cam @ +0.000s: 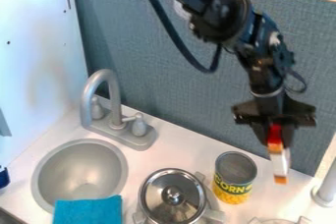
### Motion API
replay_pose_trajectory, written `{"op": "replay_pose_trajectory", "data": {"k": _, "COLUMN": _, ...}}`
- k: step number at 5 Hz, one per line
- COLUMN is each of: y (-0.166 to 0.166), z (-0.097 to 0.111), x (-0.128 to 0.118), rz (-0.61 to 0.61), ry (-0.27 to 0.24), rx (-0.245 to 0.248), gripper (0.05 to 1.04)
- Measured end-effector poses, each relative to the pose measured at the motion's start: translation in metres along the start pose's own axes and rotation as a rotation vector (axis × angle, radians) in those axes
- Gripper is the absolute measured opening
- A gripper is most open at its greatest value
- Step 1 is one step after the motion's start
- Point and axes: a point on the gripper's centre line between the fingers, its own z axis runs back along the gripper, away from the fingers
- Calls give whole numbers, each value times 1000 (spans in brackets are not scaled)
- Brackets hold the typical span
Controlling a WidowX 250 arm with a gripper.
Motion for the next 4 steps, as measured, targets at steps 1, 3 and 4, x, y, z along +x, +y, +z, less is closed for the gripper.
{"op": "replay_pose_trajectory", "data": {"k": 1, "y": 20, "z": 18, "x": 5, "rz": 29, "ry": -30, "rx": 106, "gripper": 390}}
{"op": "replay_pose_trajectory", "data": {"k": 3, "y": 59, "z": 31, "x": 14, "rz": 77, "ry": -104, "rx": 254, "gripper": 391}}
{"op": "replay_pose_trajectory", "data": {"k": 4, "y": 82, "z": 26, "x": 29, "rz": 99, "ry": -147, "rx": 259, "gripper": 391}}
